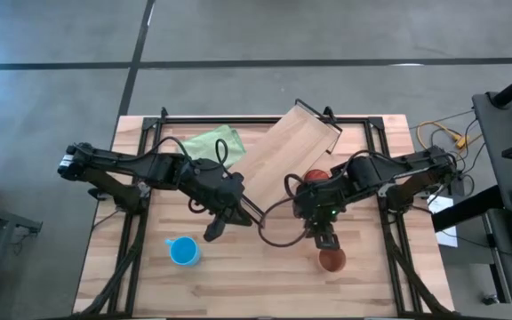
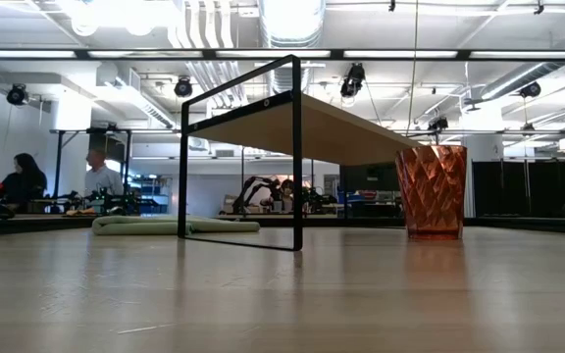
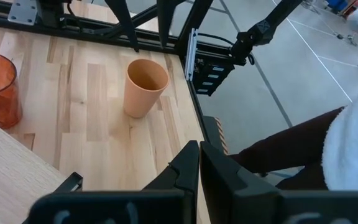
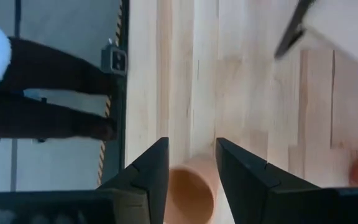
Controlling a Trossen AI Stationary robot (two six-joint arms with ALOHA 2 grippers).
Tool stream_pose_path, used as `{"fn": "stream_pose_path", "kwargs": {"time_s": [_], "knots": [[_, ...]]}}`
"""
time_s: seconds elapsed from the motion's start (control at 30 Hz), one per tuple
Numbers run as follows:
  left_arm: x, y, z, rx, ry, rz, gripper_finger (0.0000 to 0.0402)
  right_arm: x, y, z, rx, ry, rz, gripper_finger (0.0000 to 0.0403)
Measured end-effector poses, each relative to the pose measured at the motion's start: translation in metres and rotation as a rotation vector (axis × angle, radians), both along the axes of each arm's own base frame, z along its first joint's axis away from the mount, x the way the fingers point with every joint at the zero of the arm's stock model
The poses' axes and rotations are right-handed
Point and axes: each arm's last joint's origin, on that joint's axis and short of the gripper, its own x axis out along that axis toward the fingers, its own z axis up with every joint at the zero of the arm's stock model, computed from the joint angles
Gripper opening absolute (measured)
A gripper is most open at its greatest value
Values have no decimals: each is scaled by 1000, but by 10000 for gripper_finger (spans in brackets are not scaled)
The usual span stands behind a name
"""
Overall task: Stack small to large cups/mugs on shelf
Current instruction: Put the brown cup on the shelf
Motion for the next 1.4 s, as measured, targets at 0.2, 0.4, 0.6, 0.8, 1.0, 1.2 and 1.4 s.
{"fn": "stream_pose_path", "kwargs": {"time_s": [0.2, 0.4, 0.6, 0.8, 1.0, 1.2, 1.4], "knots": [[0, 0, 0, -108, 56, 61, 0, 1, 1, 1, 61, 35, -94, 129], [0, 0, 0, -184, 98, 104, 0, -17, 1, -7, 35, 266, -196, 123], [0, 0, 0, -184, 96, 105, 0, -28, 9, -26, -9, 425, -249, 122], [0, 0, 0, -184, 98, 105, 0, -35, 23, -64, -78, 538, -236, 121], [0, 0, -1, -183, 99, 105, 0, -42, 28, -93, -113, 625, -274, 114], [1, 0, -6, -180, 112, 107, 0, -43, 29, -93, -114, 617, -250, 107], [2, 0, -9, -175, 116, 106, 0, -36, 32, -89, -57, 522, -239, 107]]}}
